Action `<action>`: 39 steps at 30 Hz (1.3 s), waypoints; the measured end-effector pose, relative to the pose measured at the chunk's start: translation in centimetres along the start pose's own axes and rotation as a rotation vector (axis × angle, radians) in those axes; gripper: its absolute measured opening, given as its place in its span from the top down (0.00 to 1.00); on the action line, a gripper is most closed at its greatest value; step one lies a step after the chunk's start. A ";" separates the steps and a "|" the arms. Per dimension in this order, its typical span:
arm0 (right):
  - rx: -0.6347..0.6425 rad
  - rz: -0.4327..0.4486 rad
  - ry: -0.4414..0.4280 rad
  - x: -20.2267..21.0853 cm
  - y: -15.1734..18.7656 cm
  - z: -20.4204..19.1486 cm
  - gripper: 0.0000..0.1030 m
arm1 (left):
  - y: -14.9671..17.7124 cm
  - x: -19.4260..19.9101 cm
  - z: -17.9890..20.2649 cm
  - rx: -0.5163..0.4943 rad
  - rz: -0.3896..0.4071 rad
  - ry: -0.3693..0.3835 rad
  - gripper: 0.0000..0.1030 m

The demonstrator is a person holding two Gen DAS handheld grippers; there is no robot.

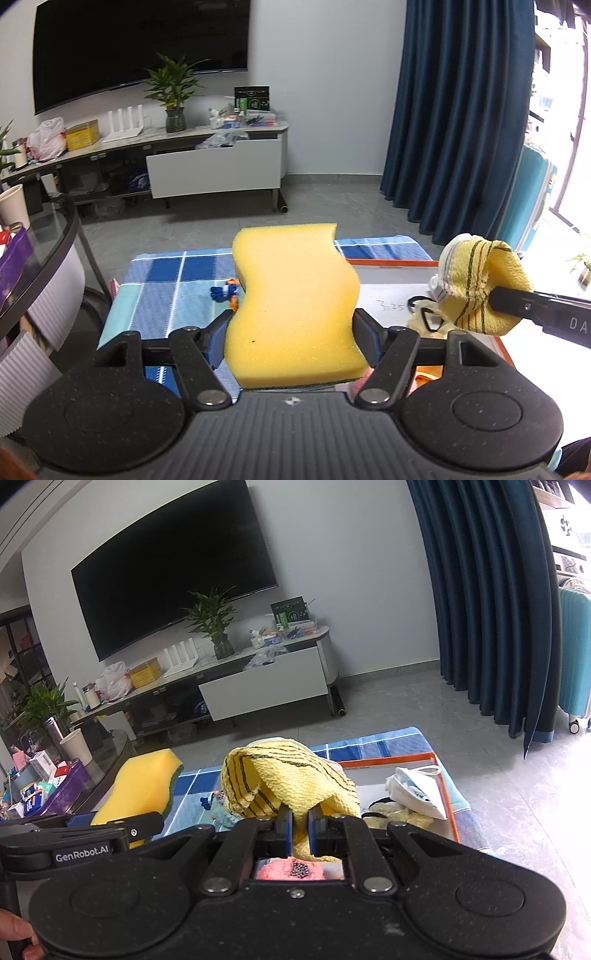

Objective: Organize soft objects
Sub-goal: 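Carry yellow sponge in left gripper while right carries yellow towel over box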

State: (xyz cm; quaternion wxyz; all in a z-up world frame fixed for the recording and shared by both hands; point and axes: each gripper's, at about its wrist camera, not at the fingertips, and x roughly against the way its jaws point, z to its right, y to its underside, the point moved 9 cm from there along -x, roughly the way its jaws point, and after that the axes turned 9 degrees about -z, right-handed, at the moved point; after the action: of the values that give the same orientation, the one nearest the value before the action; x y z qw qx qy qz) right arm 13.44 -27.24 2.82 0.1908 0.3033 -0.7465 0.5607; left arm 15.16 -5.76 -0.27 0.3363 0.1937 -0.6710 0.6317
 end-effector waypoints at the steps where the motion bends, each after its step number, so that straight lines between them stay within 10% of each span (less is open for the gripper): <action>1: -0.004 0.003 0.005 0.1 -0.1 0.2 0.90 | 0.0 0.0 0.2 -0.004 0.001 0.004 0.33; 39: -0.073 0.012 0.147 0.6 -0.2 5.3 0.90 | -0.7 -2.6 6.1 -0.104 -0.039 0.098 0.33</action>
State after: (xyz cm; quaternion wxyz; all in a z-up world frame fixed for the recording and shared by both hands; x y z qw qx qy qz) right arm 13.41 -32.51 1.76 0.2524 0.2496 -0.7524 0.5548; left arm 16.25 -12.24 -1.43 0.3905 0.1578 -0.6820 0.5979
